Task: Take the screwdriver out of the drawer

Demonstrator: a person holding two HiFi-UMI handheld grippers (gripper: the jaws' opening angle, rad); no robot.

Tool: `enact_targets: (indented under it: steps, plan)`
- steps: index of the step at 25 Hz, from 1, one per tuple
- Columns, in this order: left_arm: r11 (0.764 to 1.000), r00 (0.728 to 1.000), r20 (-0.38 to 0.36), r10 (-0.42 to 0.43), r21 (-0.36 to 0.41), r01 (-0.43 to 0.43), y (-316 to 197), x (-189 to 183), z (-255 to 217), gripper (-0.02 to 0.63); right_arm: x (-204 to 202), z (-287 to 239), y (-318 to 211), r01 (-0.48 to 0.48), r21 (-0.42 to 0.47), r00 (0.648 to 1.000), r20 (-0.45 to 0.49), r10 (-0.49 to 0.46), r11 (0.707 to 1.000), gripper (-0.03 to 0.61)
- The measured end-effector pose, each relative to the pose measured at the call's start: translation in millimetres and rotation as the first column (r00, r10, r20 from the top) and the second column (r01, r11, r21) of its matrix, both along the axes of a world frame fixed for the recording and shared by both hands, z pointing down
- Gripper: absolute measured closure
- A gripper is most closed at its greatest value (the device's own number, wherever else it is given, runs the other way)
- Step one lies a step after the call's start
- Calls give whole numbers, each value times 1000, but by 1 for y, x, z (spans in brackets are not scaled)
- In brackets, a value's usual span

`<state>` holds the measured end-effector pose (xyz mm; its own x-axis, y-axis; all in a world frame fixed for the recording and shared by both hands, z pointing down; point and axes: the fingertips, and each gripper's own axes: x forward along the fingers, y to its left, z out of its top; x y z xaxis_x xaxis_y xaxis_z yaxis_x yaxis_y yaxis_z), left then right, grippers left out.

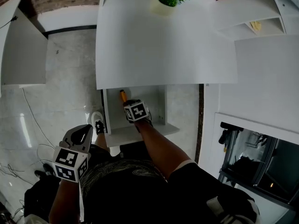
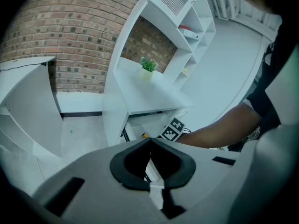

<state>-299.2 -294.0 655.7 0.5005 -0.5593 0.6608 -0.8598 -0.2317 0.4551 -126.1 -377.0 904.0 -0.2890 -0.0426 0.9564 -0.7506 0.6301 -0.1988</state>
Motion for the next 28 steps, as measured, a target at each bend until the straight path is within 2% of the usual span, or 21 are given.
enact_targets:
  steps: [11,17,21,28]
  plan:
    - [999,1000,1,-26,-19,26,6,-8,5,597,-1,15,-2,33,-7,999,-39,-33,999,495]
    - [999,999,-5,-37,-21,37,8,-10,5,597,-3,16,-5,84,24,993,-80,-82,996,495]
    - [999,999,-6,-40,-21,40,11,-10,5,597,-4,17,-10,83,49,992,-96,-78,995,499]
    - [999,999,4,-38,3,38,14,-11,-6,597,-3,15,-4,94,-23,993,-66,-95,995,506]
